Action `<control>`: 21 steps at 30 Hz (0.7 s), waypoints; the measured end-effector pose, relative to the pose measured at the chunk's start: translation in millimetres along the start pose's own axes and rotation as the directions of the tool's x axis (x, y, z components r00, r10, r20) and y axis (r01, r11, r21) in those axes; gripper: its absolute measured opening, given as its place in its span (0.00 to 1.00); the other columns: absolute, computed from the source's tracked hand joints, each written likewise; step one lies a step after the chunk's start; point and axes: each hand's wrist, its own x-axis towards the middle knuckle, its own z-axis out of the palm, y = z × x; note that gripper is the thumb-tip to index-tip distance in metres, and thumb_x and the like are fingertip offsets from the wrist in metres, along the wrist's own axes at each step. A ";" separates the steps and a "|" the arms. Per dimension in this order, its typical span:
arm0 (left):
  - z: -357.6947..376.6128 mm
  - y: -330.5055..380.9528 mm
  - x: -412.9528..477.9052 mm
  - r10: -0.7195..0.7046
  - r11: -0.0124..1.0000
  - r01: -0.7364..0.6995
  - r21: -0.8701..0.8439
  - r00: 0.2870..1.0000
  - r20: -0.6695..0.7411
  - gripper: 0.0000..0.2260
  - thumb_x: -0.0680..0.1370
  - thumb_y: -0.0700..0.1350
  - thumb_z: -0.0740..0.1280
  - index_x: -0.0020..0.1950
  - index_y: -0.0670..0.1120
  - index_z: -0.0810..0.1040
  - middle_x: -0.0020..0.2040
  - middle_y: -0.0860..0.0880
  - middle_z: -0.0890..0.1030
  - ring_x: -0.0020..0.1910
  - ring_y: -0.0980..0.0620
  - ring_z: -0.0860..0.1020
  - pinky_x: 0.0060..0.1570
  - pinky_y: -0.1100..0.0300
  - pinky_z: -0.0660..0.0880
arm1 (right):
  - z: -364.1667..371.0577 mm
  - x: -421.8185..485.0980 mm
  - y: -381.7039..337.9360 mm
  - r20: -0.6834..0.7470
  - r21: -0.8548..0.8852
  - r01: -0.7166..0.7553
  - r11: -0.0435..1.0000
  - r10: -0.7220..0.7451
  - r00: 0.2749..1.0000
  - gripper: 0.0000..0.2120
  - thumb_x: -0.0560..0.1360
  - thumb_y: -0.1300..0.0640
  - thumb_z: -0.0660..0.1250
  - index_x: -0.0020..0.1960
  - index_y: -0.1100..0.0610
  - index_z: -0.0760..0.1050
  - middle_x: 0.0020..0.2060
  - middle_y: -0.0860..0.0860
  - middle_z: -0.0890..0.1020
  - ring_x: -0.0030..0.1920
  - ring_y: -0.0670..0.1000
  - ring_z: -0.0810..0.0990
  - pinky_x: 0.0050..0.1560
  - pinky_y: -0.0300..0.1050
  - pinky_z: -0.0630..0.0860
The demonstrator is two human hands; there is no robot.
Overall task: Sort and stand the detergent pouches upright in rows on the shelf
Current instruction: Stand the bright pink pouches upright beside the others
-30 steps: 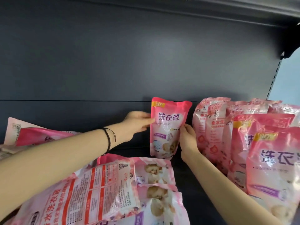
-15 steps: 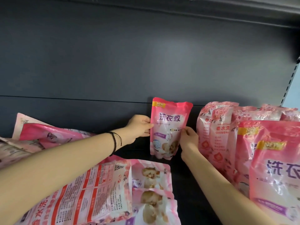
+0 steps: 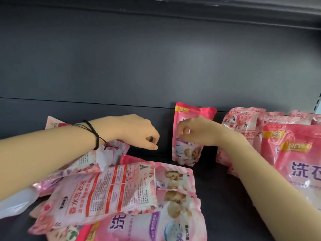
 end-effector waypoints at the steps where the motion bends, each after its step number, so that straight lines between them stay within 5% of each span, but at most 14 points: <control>1: 0.4 -0.6 -6.7 0.029 0.999 -0.029 0.017 1.000 0.007 0.14 0.79 0.62 0.56 0.54 0.57 0.77 0.43 0.59 0.79 0.42 0.57 0.76 0.38 0.60 0.71 | -1.9 -2.7 -7.6 0.049 -0.026 0.032 0.999 -0.030 0.998 0.09 0.77 0.54 0.61 0.55 0.49 0.76 0.50 0.46 0.78 0.52 0.49 0.76 0.55 0.47 0.75; 8: 3.2 -12.4 -45.2 0.111 0.973 -0.115 0.198 0.993 0.032 0.14 0.78 0.60 0.56 0.55 0.56 0.76 0.43 0.56 0.80 0.45 0.54 0.77 0.48 0.53 0.75 | -10.0 -14.2 -61.1 0.246 -0.313 0.232 0.921 -0.158 0.956 0.12 0.77 0.54 0.60 0.60 0.49 0.74 0.42 0.43 0.71 0.47 0.49 0.73 0.38 0.43 0.67; 13: 6.3 -23.8 -56.4 0.078 0.978 -0.079 0.191 0.997 0.013 0.12 0.78 0.58 0.57 0.53 0.56 0.76 0.39 0.57 0.76 0.42 0.54 0.75 0.47 0.55 0.73 | -1.9 -0.8 -86.6 0.344 -0.432 0.323 0.842 -0.177 0.922 0.13 0.79 0.54 0.60 0.62 0.51 0.73 0.51 0.49 0.78 0.49 0.53 0.78 0.46 0.48 0.76; 18: 22.6 -40.9 -55.6 -0.110 0.974 0.115 -0.193 0.993 0.033 0.13 0.77 0.61 0.58 0.55 0.59 0.76 0.44 0.58 0.82 0.41 0.59 0.80 0.42 0.57 0.76 | 25.5 45.8 -94.0 0.348 -0.192 0.213 0.958 -0.136 0.927 0.15 0.79 0.49 0.59 0.59 0.55 0.77 0.56 0.50 0.80 0.54 0.52 0.78 0.57 0.53 0.76; 21: 29.3 -44.6 -55.6 -0.197 0.898 0.192 -0.397 0.980 0.028 0.10 0.77 0.59 0.61 0.52 0.57 0.78 0.44 0.58 0.83 0.40 0.59 0.82 0.38 0.60 0.74 | 51.9 72.5 -96.9 0.363 0.029 0.062 0.998 -0.068 0.929 0.18 0.77 0.47 0.63 0.56 0.60 0.80 0.50 0.56 0.84 0.49 0.55 0.81 0.54 0.50 0.78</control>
